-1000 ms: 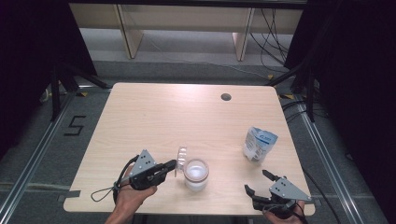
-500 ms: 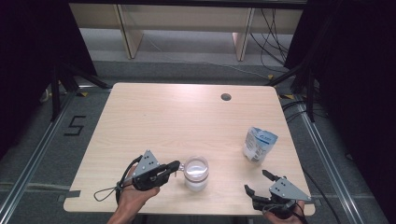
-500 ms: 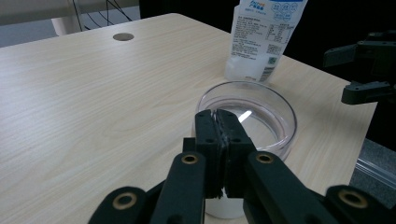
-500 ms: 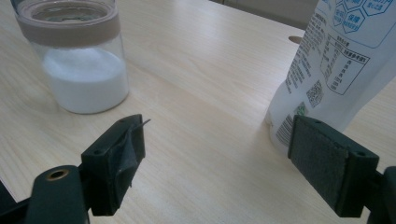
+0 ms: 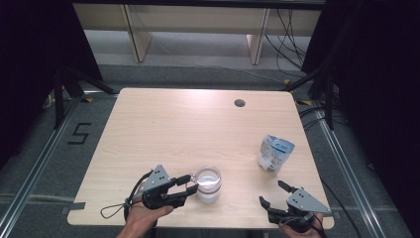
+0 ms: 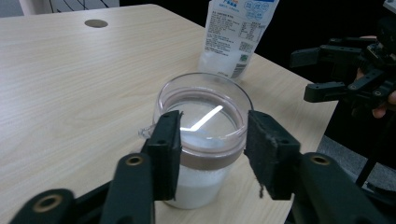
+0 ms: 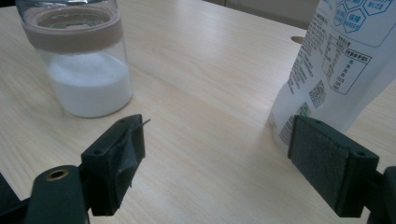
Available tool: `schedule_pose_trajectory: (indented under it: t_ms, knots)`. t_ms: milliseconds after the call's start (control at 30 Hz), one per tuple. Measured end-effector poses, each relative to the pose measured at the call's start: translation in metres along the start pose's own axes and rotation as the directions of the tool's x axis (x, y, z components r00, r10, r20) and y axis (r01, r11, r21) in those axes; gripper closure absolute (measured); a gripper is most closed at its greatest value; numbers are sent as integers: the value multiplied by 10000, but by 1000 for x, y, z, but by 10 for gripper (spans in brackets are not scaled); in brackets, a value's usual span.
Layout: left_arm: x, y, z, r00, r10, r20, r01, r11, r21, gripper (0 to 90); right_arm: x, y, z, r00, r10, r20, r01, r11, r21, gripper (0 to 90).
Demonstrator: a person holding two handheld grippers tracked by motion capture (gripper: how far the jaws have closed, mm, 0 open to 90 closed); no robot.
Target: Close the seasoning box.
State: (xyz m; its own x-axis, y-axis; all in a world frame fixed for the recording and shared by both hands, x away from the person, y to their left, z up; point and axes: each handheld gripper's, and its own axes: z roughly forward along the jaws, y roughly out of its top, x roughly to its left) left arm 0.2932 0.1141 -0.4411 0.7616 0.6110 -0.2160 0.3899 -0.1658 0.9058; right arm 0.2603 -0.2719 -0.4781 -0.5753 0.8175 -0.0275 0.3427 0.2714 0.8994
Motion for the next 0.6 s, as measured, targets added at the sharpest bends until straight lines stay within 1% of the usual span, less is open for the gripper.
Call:
schedule_pose_trajectory:
  t_ms: [33, 67, 100, 167, 200, 233, 267, 300, 333, 367, 400, 500, 533, 567, 600]
  knots:
    - [0, -1, -1, 9999, -84, -143, 86, 9999, 110, 504, -1, 0, 0, 10000, -69, -15, 69, 10000, 19, 197]
    - [1, -3, -2, 9998, -146, -158, 149, 9997, 172, 472, -3, 0, 0, 9995, -303, -19, 303, 9995, -91, 197]
    - [2, -5, -1, 9997, -210, -87, 211, 9997, 135, 447, -3, 0, 0, 9994, -347, -49, 346, 9993, -122, 196]
    - [2, -8, -2, 9992, -270, -302, 277, 9993, 263, 401, -2, 0, 0, 9996, -250, -112, 249, 9996, -134, 196]
    - [2, -9, -2, 9990, -349, -289, 357, 9990, 272, 383, -1, 0, 1, 9994, -176, -290, 172, 9997, -164, 195]
    - [1, -11, -2, 9984, -462, -320, 470, 9985, 268, 370, -1, 1, 1, 9992, -201, -331, 195, 9997, -162, 195]
    - [0, -12, -3, 9983, -406, -409, 423, 9983, 395, 358, -1, 1, 0, 9990, -397, -199, 392, 9990, -231, 195]
    - [0, -13, -3, 9983, -434, -384, 449, 9982, 405, 347, 0, 1, -1, 9995, -212, -240, 210, 9997, -99, 194]
    - [-1, -14, -3, 9982, -414, -429, 435, 9978, 491, 335, 1, 0, -1, 9995, -171, -275, 169, 9998, -107, 194]
    - [-1, -15, -3, 9990, -252, -382, 272, 9983, 518, 325, 1, 0, -1, 9995, -171, -274, 168, 9998, -114, 193]
    - [-2, -16, -3, 9984, -428, -358, 447, 9976, 531, 317, 1, 0, -1, 9995, -182, -260, 178, 9998, -124, 193]
    - [-3, -17, -3, 9985, -436, -326, 454, 9975, 546, 299, 0, 1, -1, 9992, -272, -305, 269, 9996, -88, 193]
    - [-5, -18, -3, 9983, -443, -366, 464, 9972, 583, 296, 1, 0, -1, 9990, -241, -381, 237, 9997, -109, 193]
    - [-5, -19, -3, 9986, -428, -325, 447, 9972, 597, 292, 1, 1, -1, 9992, -252, -301, 245, 9994, -228, 193]
    - [-5, -20, -3, 9988, -394, -301, 412, 9972, 631, 288, 2, 1, -1, 9991, -152, -396, 146, 9998, -140, 193]
